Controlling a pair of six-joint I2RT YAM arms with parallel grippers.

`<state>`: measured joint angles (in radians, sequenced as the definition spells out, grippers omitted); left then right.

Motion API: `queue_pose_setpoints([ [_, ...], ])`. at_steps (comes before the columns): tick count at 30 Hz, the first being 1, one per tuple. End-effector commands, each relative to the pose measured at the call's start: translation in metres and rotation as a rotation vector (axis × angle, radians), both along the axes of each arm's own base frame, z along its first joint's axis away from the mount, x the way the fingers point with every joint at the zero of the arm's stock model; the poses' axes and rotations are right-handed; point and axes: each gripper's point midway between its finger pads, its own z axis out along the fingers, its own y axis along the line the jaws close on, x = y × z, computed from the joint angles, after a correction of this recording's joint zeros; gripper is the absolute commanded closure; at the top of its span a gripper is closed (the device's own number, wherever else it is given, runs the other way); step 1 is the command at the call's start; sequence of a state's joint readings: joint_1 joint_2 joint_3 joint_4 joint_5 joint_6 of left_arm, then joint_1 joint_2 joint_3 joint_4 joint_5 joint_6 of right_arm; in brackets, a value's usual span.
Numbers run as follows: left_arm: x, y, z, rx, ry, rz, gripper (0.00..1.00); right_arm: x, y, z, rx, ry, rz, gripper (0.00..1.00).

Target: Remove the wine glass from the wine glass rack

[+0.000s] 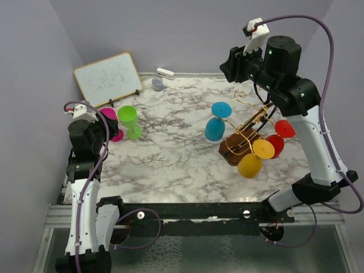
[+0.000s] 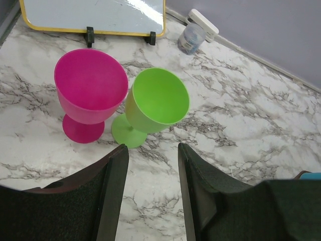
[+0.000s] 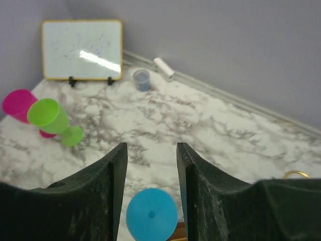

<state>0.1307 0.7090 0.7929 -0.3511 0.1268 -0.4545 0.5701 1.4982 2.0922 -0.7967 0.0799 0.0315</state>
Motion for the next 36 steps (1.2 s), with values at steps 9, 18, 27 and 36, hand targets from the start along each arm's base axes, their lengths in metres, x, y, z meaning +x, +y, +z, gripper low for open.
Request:
queue_pose_setpoints([
  [9,0.000,-0.011,0.005,-0.018,-0.035,-0.053,0.53,-0.041,-0.025,-0.087,0.525,0.590,0.388,0.64],
  [18,0.002,-0.014,0.004,-0.031,-0.033,-0.071,0.53,-0.041,-0.042,-0.125,0.437,0.620,0.252,0.53],
  [27,0.003,-0.017,0.000,-0.043,-0.024,-0.084,0.53,-0.035,-0.052,-0.162,0.376,0.665,0.173,0.53],
  [36,0.003,-0.017,0.000,-0.042,-0.025,-0.083,0.53,-0.030,-0.049,-0.179,0.378,0.700,0.190,0.53],
])
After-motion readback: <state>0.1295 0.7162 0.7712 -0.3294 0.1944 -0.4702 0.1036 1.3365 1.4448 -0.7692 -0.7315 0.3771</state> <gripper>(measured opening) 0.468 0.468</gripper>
